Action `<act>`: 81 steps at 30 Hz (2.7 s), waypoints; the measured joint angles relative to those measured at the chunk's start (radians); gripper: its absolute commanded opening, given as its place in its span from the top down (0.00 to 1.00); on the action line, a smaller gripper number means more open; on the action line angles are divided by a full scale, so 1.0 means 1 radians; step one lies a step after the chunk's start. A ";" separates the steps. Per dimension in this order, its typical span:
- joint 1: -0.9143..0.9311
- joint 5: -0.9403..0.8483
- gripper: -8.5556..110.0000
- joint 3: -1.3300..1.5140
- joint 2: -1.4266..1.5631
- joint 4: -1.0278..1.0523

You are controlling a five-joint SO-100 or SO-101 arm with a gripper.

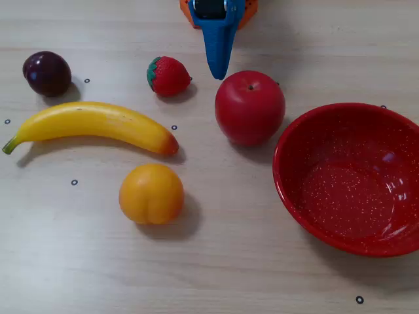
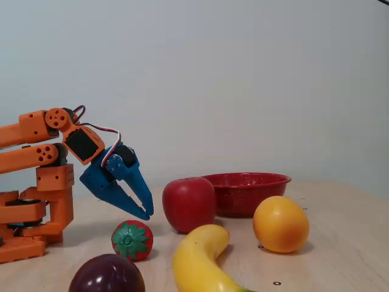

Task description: Put the banana in the red bowl.

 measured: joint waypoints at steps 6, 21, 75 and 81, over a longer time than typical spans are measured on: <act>0.000 0.000 0.93 0.000 0.000 0.000; -0.054 0.000 0.93 -0.166 -0.232 -0.002; -0.652 0.842 0.55 -1.790 -2.051 0.517; -0.655 0.896 0.56 -1.865 -2.106 0.591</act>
